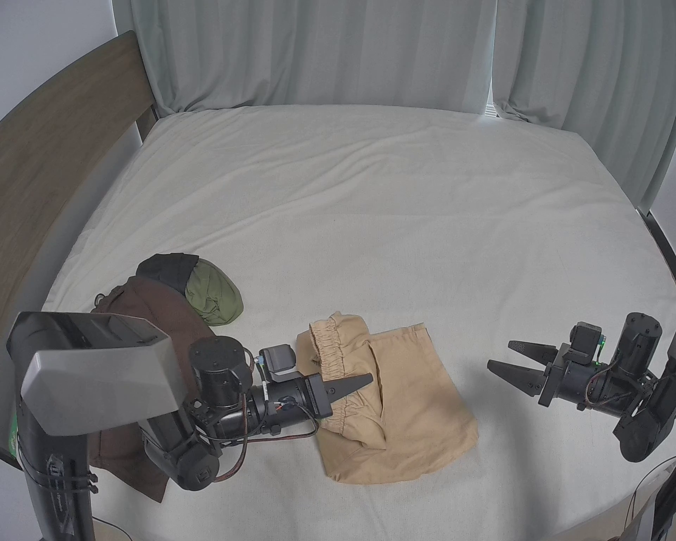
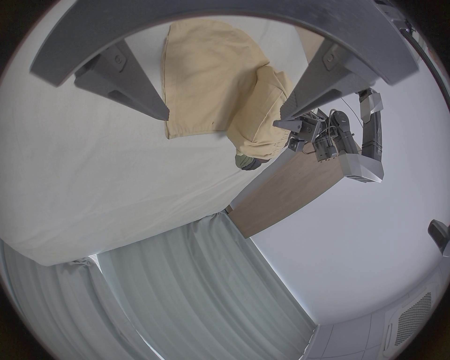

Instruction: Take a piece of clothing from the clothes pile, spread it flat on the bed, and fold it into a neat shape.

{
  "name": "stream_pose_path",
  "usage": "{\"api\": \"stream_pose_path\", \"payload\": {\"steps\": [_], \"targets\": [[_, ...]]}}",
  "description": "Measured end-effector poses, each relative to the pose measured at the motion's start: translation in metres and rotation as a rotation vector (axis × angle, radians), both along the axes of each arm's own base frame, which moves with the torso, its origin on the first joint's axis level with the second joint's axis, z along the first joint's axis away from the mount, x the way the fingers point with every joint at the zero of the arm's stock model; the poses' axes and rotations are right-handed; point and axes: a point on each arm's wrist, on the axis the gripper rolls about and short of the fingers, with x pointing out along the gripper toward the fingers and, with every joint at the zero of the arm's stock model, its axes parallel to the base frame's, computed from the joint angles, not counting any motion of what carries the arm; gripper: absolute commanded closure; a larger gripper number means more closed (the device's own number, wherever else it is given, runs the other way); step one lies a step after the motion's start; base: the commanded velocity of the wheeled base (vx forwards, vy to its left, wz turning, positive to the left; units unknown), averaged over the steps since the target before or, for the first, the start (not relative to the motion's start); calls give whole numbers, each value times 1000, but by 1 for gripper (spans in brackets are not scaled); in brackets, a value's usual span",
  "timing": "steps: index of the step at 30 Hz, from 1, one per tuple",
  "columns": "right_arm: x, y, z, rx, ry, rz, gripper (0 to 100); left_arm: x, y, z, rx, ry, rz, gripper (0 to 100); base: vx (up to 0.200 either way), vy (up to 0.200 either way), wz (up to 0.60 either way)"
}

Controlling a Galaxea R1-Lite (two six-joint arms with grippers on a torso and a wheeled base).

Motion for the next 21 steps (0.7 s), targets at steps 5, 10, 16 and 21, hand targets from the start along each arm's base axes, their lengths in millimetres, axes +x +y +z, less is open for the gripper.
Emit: {"api": "stream_pose_path", "payload": {"steps": [5,10,16,21], "targets": [[1,-2,1,1,-4,-7,0,-1,-9,-4,1,3,-21,100,0,0,0],[2,-2,1,1,-6,-9,0,-2,-19,-10,2,5,-46,100,0,0,0],[2,-2,1,3,-7,-9,0,0,-29,-17,0,6,-61,100,0,0,0],[2,-3,1,3,-7,-10,0,3,-36,-23,1,5,-45,100,0,0,0]]}}
